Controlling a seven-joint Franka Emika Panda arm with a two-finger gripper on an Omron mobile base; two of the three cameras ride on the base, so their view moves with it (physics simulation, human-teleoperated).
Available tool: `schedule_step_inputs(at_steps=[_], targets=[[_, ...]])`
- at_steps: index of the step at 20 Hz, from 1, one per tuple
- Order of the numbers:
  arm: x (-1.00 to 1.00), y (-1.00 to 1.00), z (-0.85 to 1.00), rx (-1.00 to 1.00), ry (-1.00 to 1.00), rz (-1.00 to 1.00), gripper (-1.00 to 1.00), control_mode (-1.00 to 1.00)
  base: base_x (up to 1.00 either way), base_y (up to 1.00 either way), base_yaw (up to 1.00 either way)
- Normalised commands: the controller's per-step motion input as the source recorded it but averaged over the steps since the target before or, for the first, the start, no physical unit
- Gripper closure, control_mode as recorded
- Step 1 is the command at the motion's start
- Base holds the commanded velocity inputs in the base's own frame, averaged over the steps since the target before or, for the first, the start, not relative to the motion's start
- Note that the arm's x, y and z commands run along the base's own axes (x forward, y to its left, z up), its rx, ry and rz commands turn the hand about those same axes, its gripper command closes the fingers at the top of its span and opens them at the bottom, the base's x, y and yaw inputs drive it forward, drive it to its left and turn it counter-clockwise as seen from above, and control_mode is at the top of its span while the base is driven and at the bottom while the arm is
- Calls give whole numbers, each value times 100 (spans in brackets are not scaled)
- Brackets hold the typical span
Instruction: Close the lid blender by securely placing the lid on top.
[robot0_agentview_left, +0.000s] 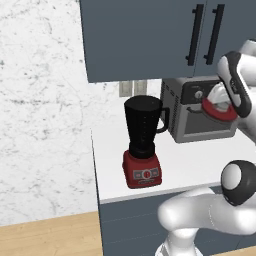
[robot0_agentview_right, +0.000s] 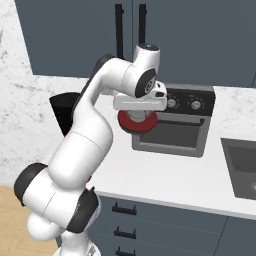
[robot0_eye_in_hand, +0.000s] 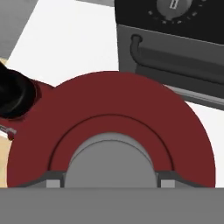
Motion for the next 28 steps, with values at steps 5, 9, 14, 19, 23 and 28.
schedule_step_inputs(at_steps=[5,9,14,19,23,28], targets=[[-4,94,33,-3,0,17,100,-100,0,0,0],[-1,90,32,-3,0,16,100,-100,0,0,0],[0,87,31,-3,0,15,100,-100,0,0,0],[0,82,25,-4,0,13,100,-100,0,0,0],[0,70,21,-5,0,11,100,-100,0,0,0],[7,54,9,-4,1,4,100,-100,0,0,0]])
